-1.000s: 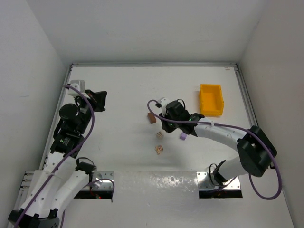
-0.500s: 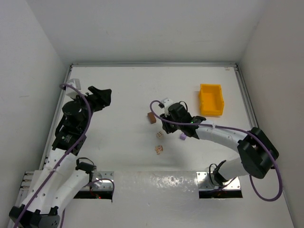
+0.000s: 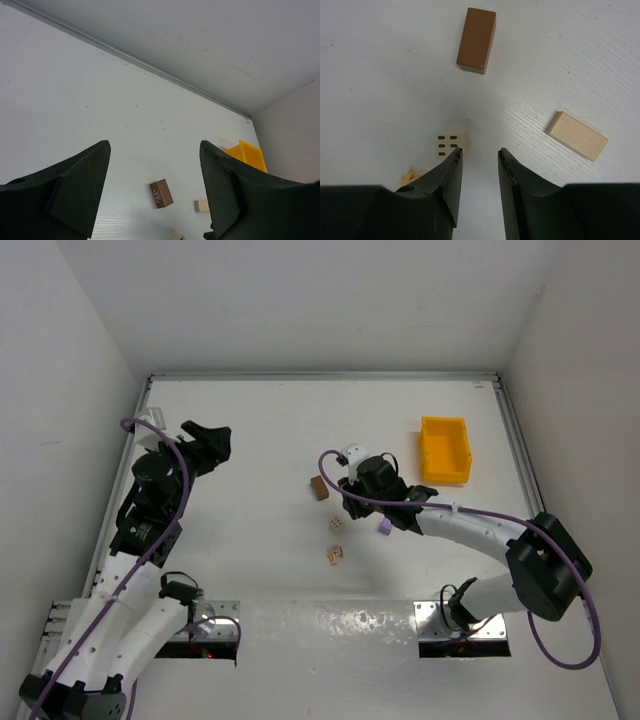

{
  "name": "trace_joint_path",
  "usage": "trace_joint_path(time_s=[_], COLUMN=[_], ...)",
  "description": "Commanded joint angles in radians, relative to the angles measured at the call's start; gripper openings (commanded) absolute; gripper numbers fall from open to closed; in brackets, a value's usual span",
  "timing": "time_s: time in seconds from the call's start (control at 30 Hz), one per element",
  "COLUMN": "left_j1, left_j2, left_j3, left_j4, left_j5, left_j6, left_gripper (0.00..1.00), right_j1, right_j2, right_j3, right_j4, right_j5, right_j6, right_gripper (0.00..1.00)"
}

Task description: Build the wood block tower

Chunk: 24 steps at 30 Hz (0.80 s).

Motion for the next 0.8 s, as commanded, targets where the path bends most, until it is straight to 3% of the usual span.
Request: trace_joint_path(time_s=[0.0, 0.33, 0.37, 0.47, 0.57, 0.63, 0.67, 0.7, 0.77], left_j1=[0.011, 0.02, 0.019, 0.019, 0.019, 0.019, 0.02, 0.02, 0.02], left_j2=[-0.018, -0.014, -0.014, -0.005, 0.015, 0.028, 0.029, 0.035, 0.04], left_j3=[0.029, 0.033, 0.03, 0.03, 0.03, 0.029, 0.03, 0.03, 0.03], left_j4=[0.014, -0.006, -0.003, 0.0, 0.008, 0.013, 0.013, 0.013, 0.014], left_j5=[-0.021, -0.036, -0.037, -0.018, 0.006, 0.02, 0.022, 0.023, 0.028], left_j6=[0.0, 0.003, 0.008, 0.014, 0.026, 0.037, 0.04, 0.041, 0.046], left_gripper=[0.69, 0.69, 0.69, 0.69, 0.69, 0.68, 0.68, 0.68, 0.68], right_j1=[-0.002, -0.002, -0.002, -0.002, 0.001, 0.006, 0.009, 0.014, 0.024], right_j2=[0.004, -0.011, -0.01, -0.013, -0.025, -0.011, -0.001, 0.018, 0.035], right_j3=[0.01, 0.004, 0.003, 0.007, -0.005, -0.008, -0.005, -0.002, -0.005], right_j4=[0.046, 0.022, 0.027, 0.023, 0.026, 0.017, 0.01, 0.01, 0.019], right_j5=[-0.036, -0.076, -0.076, -0.114, -0.137, -0.151, -0.152, -0.155, -0.148], right_j6=[-0.016, -0.042, -0.042, -0.051, -0.059, -0.069, -0.071, -0.072, -0.074], right_gripper=[0.34, 0.41, 0.26, 0.0, 0.0, 0.1, 0.2, 0.4, 0.51])
